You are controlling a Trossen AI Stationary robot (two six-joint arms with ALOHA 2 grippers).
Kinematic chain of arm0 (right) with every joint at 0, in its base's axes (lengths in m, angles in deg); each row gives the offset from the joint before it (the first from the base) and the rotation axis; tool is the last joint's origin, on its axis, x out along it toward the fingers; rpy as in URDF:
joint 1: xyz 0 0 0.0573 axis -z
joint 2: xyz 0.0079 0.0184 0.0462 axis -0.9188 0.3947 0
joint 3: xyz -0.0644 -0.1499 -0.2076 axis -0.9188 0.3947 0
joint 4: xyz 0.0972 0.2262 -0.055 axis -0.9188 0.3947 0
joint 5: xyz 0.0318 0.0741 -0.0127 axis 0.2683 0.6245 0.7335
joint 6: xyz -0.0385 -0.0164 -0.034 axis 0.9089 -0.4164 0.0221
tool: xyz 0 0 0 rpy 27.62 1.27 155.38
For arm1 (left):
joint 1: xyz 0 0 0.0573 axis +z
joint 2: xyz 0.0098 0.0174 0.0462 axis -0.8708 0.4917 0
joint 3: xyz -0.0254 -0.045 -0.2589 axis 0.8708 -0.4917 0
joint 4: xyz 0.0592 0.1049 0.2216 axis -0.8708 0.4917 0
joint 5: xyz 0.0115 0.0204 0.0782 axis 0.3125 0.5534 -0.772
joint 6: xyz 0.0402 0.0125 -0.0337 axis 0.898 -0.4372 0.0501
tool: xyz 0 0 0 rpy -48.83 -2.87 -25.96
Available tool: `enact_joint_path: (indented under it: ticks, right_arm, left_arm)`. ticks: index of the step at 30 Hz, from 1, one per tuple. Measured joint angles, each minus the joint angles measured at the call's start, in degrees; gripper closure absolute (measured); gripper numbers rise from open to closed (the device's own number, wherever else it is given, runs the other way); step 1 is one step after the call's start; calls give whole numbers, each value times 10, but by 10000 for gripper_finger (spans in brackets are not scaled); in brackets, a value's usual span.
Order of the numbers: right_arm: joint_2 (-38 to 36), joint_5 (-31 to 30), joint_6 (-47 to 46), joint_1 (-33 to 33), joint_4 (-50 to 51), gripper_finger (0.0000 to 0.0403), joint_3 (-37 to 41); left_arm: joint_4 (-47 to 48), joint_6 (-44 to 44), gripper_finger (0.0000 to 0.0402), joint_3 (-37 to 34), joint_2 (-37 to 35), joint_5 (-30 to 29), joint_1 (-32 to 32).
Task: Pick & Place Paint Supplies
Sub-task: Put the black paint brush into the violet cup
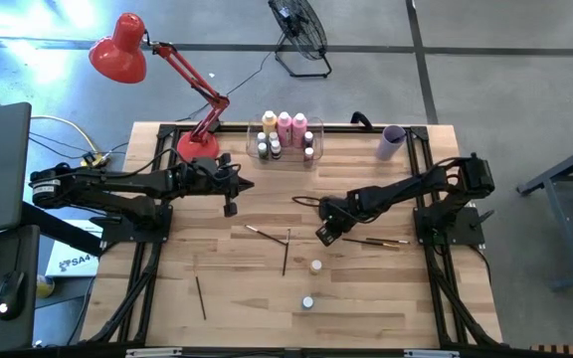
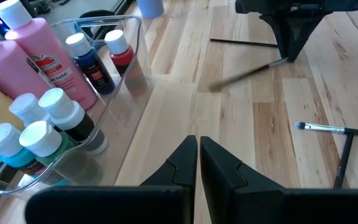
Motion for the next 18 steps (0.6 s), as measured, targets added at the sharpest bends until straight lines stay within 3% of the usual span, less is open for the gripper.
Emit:
enact_joint_path:
  ticks: [5,18]
  right_arm:
    - [0,0,2,0,1,392,0]
    - [-7,-3,46,0,7,398,1]
  left_arm:
    - [0,0,385,0,0,0,0]
    - [0,0,385,0,0,0,0]
